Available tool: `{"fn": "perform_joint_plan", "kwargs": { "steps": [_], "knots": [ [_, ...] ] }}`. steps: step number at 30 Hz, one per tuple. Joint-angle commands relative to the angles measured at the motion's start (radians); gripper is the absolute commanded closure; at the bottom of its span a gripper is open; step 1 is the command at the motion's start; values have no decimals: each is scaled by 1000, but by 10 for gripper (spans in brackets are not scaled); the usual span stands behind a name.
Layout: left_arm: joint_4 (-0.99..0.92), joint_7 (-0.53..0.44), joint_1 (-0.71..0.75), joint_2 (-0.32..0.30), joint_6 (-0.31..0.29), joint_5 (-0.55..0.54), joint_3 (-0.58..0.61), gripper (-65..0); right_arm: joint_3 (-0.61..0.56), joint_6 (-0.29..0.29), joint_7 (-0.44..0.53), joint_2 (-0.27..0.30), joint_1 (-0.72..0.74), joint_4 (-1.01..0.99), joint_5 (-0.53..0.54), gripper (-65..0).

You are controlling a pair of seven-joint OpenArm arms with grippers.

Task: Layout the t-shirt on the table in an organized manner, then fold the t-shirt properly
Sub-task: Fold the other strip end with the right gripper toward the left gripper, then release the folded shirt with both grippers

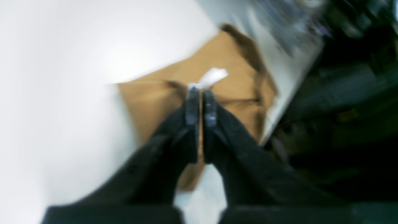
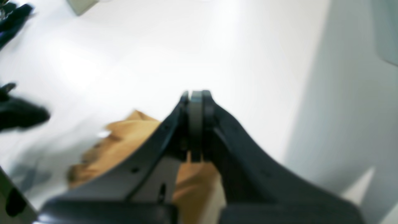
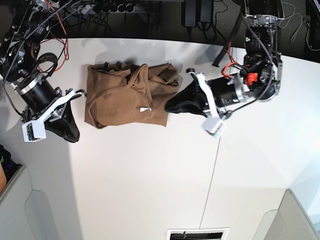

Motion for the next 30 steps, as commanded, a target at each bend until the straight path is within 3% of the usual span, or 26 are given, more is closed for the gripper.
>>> {"fn": "perform_joint_plan", "kwargs": {
  "steps": [1,5,10,16,23,26,30],
  "knots": [
    [16,-20,-9,20,-7,9,55,0,3,-2,26,27,37,-33,8,0],
    [16,-136,-16,41,-7,206,223,0,-19,-2,32,81,140,-261,10,0],
    [-75,-167,-10,34,-7,322,231,0,-88,-2,40,91,221,-497,10,0],
    [-220,-241,-19,-38,-7,335,186,0,-199,-1,52,90,232,-575,10,0],
    [-243,-279,-20,-91,-7,336,95,0,-230,-1,49,61,232,-575,11,0],
    [-287,-314,-43,-85,-7,356,99,0,-230,-1,-8,32,229,-575,39,0],
    [-378,-335,-131,-45,-7,408,124,0,-230,7,-80,24,193,-573,158,0]
  ]
}}
